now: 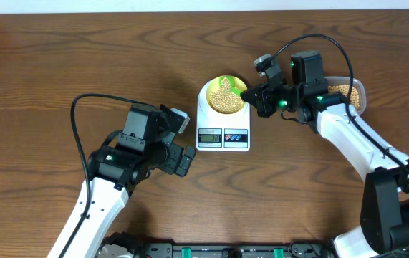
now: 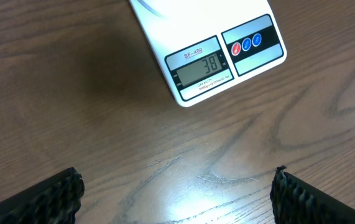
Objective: Scoop item into bowl and weigh 50g on scale
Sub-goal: 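Tilt the scoop slowly with the right gripper, trickling soybeans into the bowl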
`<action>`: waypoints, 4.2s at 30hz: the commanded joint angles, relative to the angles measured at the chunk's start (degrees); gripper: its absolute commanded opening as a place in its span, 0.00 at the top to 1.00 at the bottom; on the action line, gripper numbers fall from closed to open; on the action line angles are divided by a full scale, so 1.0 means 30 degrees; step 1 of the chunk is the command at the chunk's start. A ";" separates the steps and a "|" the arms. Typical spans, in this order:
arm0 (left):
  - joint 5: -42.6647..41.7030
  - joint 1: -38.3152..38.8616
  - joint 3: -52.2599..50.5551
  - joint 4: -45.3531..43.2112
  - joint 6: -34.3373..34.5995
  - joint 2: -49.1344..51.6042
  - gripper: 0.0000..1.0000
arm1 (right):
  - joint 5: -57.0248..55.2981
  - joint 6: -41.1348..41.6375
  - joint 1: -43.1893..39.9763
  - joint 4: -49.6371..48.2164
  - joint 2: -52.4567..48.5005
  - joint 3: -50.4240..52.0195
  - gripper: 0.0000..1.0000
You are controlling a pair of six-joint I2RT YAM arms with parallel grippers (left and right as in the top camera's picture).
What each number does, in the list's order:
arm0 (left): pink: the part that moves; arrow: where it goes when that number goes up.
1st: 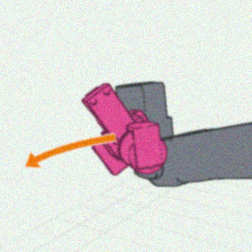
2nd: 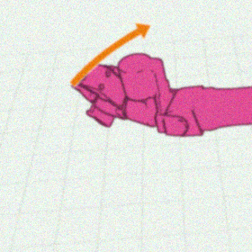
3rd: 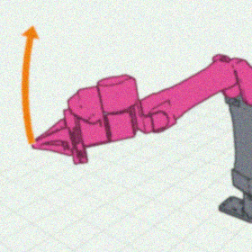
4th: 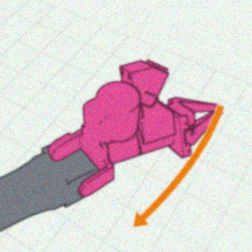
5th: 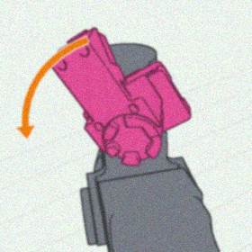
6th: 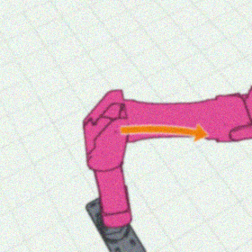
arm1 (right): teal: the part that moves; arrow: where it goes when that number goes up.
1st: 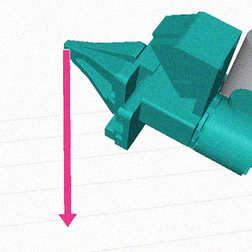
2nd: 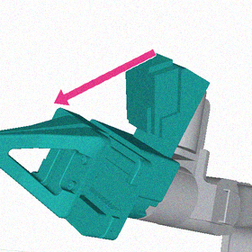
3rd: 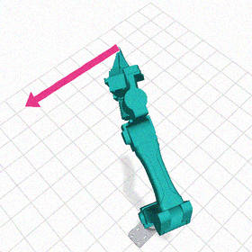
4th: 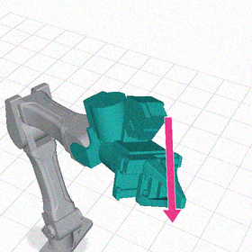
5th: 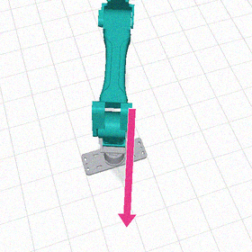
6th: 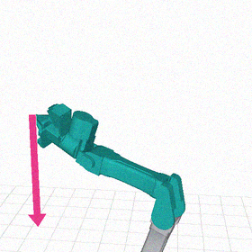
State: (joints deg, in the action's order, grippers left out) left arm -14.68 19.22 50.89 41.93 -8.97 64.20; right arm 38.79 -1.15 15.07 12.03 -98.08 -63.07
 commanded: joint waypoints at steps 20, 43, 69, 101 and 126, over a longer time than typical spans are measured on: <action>0.0124 -0.0080 -0.0015 -0.0015 0.0080 0.0036 0.02 | -0.0816 -0.1035 0.0015 0.0867 0.0379 -0.0248 0.99; 0.0124 -0.0080 -0.0015 -0.0015 0.0073 0.0036 0.02 | -0.2441 -0.2929 0.0015 0.1727 0.0838 -0.0896 0.99; 0.0124 -0.0080 -0.0015 -0.0015 0.0073 0.0036 0.02 | -0.1814 -0.2346 0.0015 0.1705 0.0874 -0.0903 0.99; 0.0124 -0.0080 -0.0015 -0.0015 0.0073 0.0036 0.02 | -0.2229 -0.3920 0.0138 0.1712 0.0874 -0.0903 0.99; 0.0124 -0.0080 -0.0015 -0.0007 0.0080 0.0036 0.02 | -0.1894 -0.3927 0.0444 0.1545 0.0874 -0.0903 0.99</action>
State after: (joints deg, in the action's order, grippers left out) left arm -14.68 19.22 50.89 41.93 -8.97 64.20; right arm 31.97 -12.12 15.73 16.86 -96.99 -64.45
